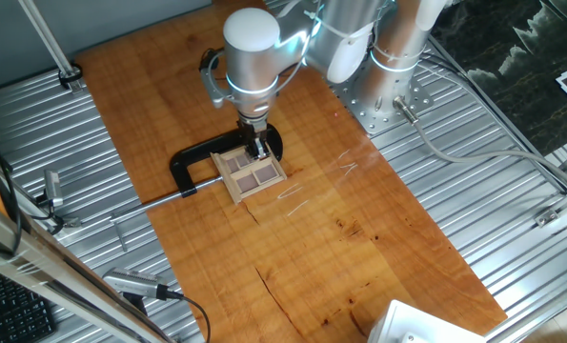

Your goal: Close a sliding window

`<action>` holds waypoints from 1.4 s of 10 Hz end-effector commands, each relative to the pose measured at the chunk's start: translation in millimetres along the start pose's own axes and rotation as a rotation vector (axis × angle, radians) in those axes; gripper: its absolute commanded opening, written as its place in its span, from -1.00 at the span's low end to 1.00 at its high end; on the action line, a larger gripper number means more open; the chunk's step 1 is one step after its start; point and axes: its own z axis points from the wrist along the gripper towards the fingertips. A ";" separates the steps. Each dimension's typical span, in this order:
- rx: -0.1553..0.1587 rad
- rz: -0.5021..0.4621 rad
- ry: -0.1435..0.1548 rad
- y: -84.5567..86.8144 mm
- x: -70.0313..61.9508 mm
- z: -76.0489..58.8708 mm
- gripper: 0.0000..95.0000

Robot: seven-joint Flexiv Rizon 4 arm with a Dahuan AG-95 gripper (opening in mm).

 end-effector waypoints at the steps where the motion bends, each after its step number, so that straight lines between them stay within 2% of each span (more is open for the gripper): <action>1: 0.002 0.000 0.001 0.0 2.9 6.6 -1.00; 14: -0.004 -0.010 0.013 -2.5 11.4 10.7 -1.00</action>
